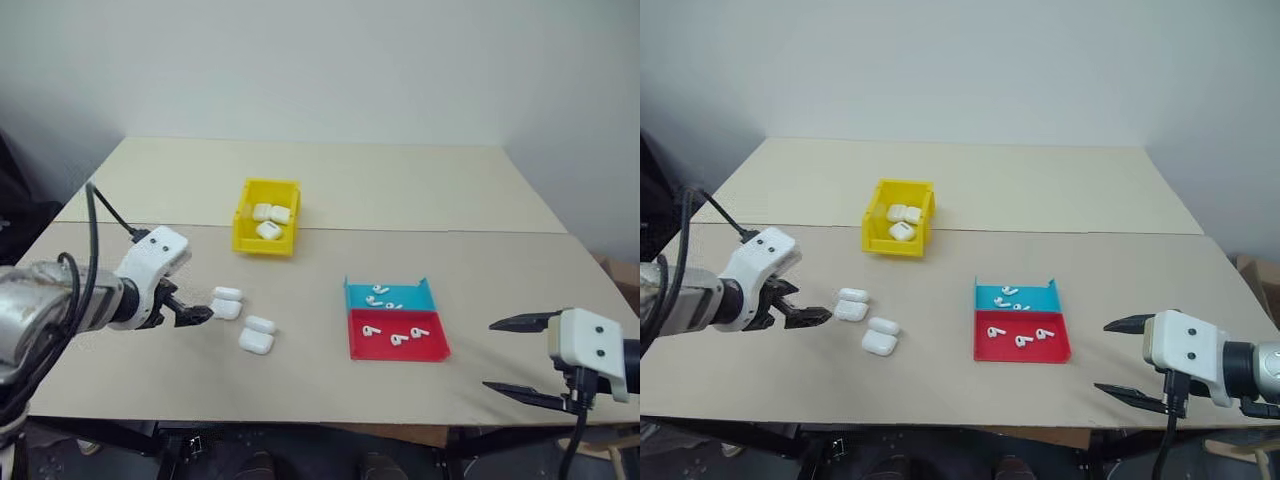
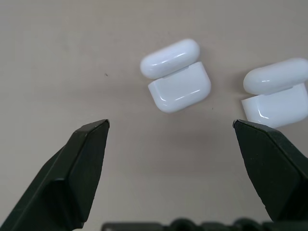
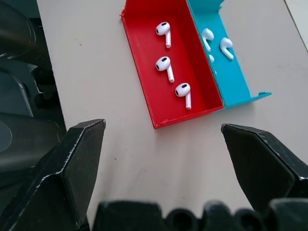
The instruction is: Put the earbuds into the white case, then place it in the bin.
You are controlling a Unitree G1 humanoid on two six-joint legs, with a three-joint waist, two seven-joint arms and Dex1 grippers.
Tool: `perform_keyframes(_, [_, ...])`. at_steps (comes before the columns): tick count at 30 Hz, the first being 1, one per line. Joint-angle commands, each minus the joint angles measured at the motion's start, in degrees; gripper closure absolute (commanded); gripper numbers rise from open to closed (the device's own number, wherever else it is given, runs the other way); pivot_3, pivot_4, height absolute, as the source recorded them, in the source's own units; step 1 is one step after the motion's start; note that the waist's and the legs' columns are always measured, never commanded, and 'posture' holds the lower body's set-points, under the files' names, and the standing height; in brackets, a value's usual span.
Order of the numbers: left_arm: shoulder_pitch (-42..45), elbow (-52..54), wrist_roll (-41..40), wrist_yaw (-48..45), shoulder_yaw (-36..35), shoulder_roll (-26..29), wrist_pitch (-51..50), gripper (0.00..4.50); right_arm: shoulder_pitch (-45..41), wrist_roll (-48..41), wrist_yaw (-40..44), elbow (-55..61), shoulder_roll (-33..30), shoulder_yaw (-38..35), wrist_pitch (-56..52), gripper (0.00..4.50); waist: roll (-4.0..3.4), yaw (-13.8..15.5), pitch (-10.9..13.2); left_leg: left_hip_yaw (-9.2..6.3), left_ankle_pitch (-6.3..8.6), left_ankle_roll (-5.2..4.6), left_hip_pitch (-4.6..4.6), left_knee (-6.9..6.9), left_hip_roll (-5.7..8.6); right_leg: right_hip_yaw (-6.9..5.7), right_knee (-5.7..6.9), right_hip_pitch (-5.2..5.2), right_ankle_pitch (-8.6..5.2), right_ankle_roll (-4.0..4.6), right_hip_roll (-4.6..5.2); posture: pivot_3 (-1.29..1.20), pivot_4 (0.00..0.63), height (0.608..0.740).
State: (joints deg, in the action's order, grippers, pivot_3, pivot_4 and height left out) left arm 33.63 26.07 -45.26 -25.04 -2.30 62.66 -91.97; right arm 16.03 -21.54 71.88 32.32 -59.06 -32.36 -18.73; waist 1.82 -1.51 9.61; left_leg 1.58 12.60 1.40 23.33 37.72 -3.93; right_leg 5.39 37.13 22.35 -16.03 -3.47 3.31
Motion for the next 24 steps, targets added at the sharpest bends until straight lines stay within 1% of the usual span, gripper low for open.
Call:
perform_keyframes(1, [4.29,-3.29,-7.09,7.39,3.61,2.84,-0.53,0.0,-0.93,0.04,-0.91,0.11,-0.07,0.42,1.29,0.04,0.01,0.07,0.01,-0.01,0.0,0.0,0.02,0.0,0.0,-0.01,0.0,0.0,0.0,0.0,0.0,0.0,0.15,0.74])
perform_keyframes(5, [9.16,-12.88,-15.68,16.6,7.64,0.51,-0.53,0.0,-2.3,-0.02,-1.24,-0.91,-0.44,2.27,1.52,0.04,0.01,0.5,0.01,-0.01,-0.01,0.01,-0.02,0.03,0.02,-0.01,0.0,-0.05,0.01,0.0,0.02,0.0,0.15,0.74])
perform_keyframes(7, [10.94,-15.79,-20.56,21.89,9.34,-1.32,-0.53,0.0,-2.67,0.06,-1.25,-1.4,-0.41,2.84,1.83,0.04,0.02,0.69,0.01,-0.01,-0.01,0.01,-0.04,0.05,0.03,-0.02,0.02,-0.06,0.03,0.0,0.02,0.0,0.15,0.74])
perform_keyframes(12, [14.13,-23.89,-31.24,37.35,10.45,-7.91,-0.53,0.0,-2.13,0.15,-1.21,-1.95,-0.12,3.21,2.68,0.04,0.03,0.99,0.02,-0.02,-0.01,0.02,0.03,0.07,0.06,-0.02,0.01,-0.05,0.04,-0.01,0.05,0.0,0.15,0.74])
perform_keyframes(15, [16.08,-26.04,-34.06,45.61,11.17,-10.86,-0.53,0.0,-1.43,0.11,-1.11,-1.91,-0.02,2.98,3.01,0.04,0.05,0.97,0.03,-0.05,-0.01,0.02,0.08,0.07,0.06,-0.04,0.01,-0.02,0.04,-0.01,0.04,0.0,0.15,0.74])
perform_keyframes(18, [16.82,-28.41,-36.53,51.92,10.93,-12.42,-0.53,0.0,-0.93,0.06,-1.22,-1.66,0.02,2.59,2.95,0.04,0.04,0.75,0.03,-0.06,-0.02,0.02,0.06,0.07,0.08,-0.03,0.01,-0.04,0.04,-0.01,0.06,0.0,0.15,0.74])
perform_keyframes(24, [16.69,-30.5,-41.6,59.56,11.7,-14.1,-0.53,0.0,-0.29,0.07,-1.83,-1.64,0.43,2.53,3.09,0.04,0.04,0.76,0.03,-0.06,-0.06,0.1,0.0,0.07,0.09,-0.03,0.05,-0.07,0.06,-0.01,0.06,0.0,0.15,0.74])
